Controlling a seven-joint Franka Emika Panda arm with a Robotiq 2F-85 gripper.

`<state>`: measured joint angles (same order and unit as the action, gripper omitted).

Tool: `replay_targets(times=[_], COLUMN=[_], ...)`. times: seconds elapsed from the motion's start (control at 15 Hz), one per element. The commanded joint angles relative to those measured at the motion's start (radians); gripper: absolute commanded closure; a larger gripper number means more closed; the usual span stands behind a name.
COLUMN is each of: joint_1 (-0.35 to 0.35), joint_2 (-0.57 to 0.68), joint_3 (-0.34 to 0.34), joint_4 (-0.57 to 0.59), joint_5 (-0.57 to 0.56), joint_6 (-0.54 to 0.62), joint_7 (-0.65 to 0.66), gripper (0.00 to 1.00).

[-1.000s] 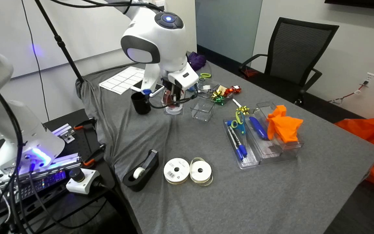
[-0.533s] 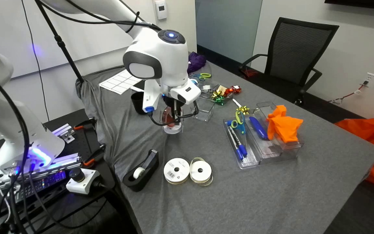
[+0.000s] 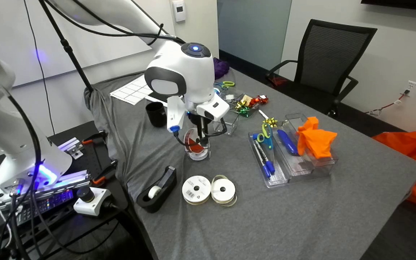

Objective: Put the circular object inside the transparent box

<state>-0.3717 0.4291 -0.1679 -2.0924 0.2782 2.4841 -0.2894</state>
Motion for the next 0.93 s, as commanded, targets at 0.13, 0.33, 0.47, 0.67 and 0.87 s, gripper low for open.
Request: replay_targets(times=[0.13,0.33,0.47,0.67,0.87], joint_1=[-0.038,-0.031,-0.028,-0.023,-0.005], joint_2=[-0.002,-0.027,-0.056,-0.111,-0.145], joint_3=[0.035,0.034,0.036,0.04,0.025], joint_4=[0.029,0.014,0.0,-0.017,-0.014], joint_5=[0.034,0.038,0.047,0.071,0.07], joint_6=[-0.005,0.001,-0.016,-0.062,-0.104], joint_7=[-0.036,-0.024,-0.02,-0.014,0.007], gripper=[0.22,0.02,0.0,0.0,0.0])
